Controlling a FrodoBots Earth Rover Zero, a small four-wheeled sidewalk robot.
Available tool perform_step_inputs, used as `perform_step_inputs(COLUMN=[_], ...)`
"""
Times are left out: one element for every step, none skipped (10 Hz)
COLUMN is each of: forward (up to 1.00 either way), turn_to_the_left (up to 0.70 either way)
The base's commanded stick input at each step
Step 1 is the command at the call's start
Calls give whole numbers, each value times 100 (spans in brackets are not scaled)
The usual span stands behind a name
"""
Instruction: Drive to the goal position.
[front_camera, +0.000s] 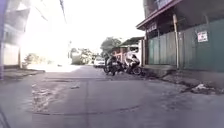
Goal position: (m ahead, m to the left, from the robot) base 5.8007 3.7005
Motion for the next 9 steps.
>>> perform_step_inputs(forward=[98, 97, 95, 92, 85, 84, 84, 83, 84], turn_to_the_left=[-1, -1, -1, -1, -1, -1, -1, -1, 15])
